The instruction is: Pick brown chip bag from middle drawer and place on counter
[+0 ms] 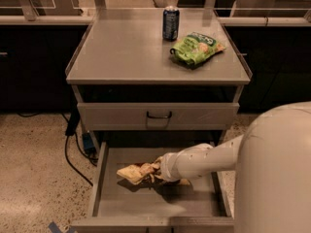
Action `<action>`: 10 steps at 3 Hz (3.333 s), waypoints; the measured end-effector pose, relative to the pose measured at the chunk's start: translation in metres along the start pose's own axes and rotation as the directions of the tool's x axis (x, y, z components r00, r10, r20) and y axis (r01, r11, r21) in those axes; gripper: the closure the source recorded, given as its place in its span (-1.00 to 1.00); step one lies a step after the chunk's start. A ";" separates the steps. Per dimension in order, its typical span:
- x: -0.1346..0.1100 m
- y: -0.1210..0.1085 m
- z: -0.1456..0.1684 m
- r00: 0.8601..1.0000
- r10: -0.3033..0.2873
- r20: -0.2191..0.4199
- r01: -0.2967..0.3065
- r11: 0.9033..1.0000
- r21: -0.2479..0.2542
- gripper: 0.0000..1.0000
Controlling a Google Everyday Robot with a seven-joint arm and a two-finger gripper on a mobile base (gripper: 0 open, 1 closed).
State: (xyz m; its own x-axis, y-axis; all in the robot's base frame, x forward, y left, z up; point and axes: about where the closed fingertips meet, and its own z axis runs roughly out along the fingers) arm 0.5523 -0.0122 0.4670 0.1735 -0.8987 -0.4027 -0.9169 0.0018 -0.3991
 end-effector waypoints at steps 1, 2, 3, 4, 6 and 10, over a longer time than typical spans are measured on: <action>0.000 0.000 -0.047 0.999 0.010 -0.038 -0.008 0.999 0.053 1.00; 0.010 0.004 -0.098 0.992 0.018 -0.121 -0.009 0.997 0.070 1.00; 0.011 0.003 -0.137 0.987 0.011 -0.162 0.004 0.996 0.092 1.00; 0.000 -0.013 -0.148 0.989 0.008 -0.147 0.012 0.991 0.134 1.00; -0.006 -0.023 -0.159 0.990 -0.015 -0.143 0.035 0.989 0.143 1.00; -0.068 -0.157 -0.244 0.941 -0.243 -0.236 0.299 0.924 0.238 1.00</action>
Offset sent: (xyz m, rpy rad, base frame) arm -0.0747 -0.0283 0.1535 -0.1933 -0.1599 -0.1262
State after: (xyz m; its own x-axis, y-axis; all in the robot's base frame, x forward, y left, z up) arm 0.5966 -0.0583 0.7575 0.3016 -0.9494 -0.0876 -0.7098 -0.1623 -0.6855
